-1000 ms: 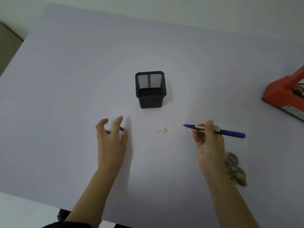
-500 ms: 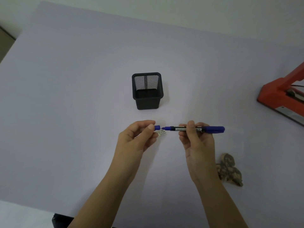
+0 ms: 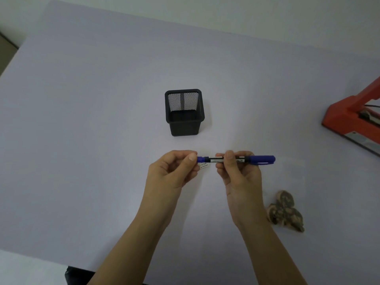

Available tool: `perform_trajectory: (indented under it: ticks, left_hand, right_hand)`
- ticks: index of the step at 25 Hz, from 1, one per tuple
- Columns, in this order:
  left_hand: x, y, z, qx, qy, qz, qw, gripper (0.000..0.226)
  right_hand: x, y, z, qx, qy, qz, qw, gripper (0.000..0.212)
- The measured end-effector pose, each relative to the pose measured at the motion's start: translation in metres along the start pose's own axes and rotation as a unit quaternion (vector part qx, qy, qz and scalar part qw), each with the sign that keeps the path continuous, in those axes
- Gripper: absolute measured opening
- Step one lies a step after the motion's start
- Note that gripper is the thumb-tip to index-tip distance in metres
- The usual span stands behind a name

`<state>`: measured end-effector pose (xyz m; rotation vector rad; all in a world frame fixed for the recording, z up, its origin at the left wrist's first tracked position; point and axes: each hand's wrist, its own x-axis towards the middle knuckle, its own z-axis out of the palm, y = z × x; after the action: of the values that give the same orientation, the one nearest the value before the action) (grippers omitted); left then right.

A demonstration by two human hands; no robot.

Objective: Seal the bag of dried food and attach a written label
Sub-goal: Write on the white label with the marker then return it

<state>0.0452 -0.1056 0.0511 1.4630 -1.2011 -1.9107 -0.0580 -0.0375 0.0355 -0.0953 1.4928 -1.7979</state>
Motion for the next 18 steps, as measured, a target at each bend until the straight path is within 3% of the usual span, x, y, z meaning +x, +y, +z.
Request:
perform_trajectory:
  ticks: [3, 8, 11, 14, 16, 18]
  left_hand:
    - [0.000, 0.002, -0.002, 0.001, -0.006, 0.000, 1.000, 0.010]
    - [-0.004, 0.003, -0.009, -0.013, 0.004, -0.020, 1.000, 0.019]
    - [-0.003, 0.018, -0.008, -0.011, 0.017, 0.045, 0.999, 0.015]
    - [0.012, 0.039, -0.005, 0.091, 0.040, 0.163, 0.982, 0.024]
    - [0.033, 0.048, -0.006, 0.199, 0.100, 0.219, 0.950, 0.035]
    - [0.057, 0.051, -0.007, 0.280, 0.124, 0.214, 0.928, 0.047]
  right_hand:
    - [-0.004, 0.002, 0.003, -0.030, -0.013, -0.034, 0.999, 0.010]
    - [-0.003, -0.002, 0.000, -0.087, -0.089, -0.060, 0.990, 0.027]
    - [0.011, -0.023, 0.005, -0.029, -0.138, -0.068, 0.988, 0.041]
    - [0.037, -0.054, 0.015, 0.059, -0.065, -0.119, 0.989, 0.016]
    - [0.060, -0.065, 0.027, -0.054, -0.026, -0.218, 0.974, 0.010]
    - [0.081, -0.056, 0.041, -0.210, -0.044, -0.294, 0.932, 0.009]
